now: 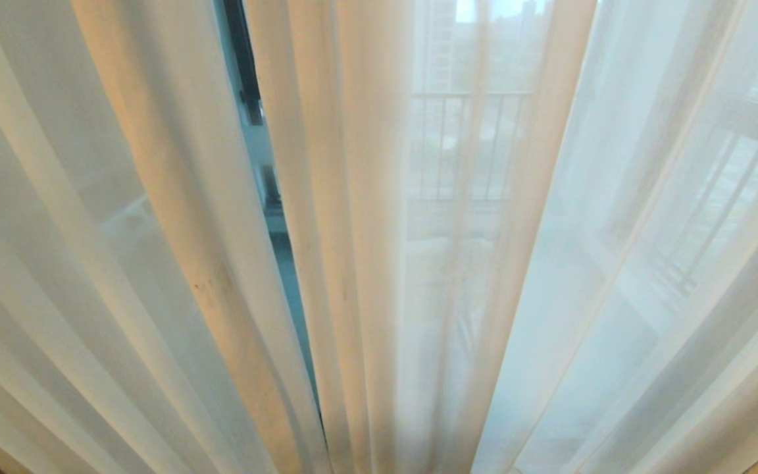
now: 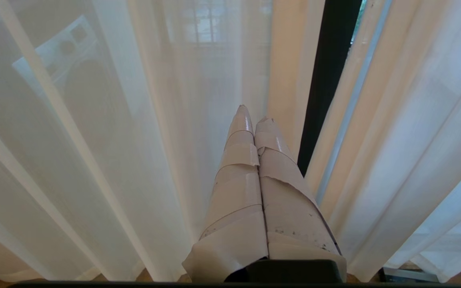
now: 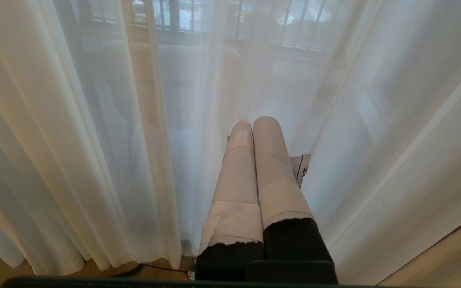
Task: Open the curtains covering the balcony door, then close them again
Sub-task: Close the outer curtains on both sides
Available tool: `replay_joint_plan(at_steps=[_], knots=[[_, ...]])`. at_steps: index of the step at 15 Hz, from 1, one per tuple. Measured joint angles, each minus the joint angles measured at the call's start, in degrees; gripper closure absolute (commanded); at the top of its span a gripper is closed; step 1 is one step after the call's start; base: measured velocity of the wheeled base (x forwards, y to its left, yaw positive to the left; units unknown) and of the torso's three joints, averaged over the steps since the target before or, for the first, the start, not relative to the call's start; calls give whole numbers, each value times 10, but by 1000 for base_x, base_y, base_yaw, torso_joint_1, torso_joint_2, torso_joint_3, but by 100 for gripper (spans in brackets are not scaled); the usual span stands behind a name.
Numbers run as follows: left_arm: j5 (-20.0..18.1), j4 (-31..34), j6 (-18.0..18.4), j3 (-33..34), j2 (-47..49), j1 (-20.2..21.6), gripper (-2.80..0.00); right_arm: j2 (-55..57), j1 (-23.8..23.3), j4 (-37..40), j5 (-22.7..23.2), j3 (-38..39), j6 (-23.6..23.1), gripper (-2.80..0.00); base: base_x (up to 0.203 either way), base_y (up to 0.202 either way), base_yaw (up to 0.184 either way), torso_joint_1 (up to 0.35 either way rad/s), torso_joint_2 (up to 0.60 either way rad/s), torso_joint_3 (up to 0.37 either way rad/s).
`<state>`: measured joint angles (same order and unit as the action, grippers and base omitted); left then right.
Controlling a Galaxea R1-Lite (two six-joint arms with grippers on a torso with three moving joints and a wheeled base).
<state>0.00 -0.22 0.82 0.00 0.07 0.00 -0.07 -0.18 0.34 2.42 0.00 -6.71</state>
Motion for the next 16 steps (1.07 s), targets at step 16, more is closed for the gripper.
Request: replay_joint_plan(at_steps=[16], knots=[[0, 0, -1, 0, 0, 0, 0, 0, 1, 0, 0, 0, 1, 0, 0, 0, 0, 0, 0, 0]])
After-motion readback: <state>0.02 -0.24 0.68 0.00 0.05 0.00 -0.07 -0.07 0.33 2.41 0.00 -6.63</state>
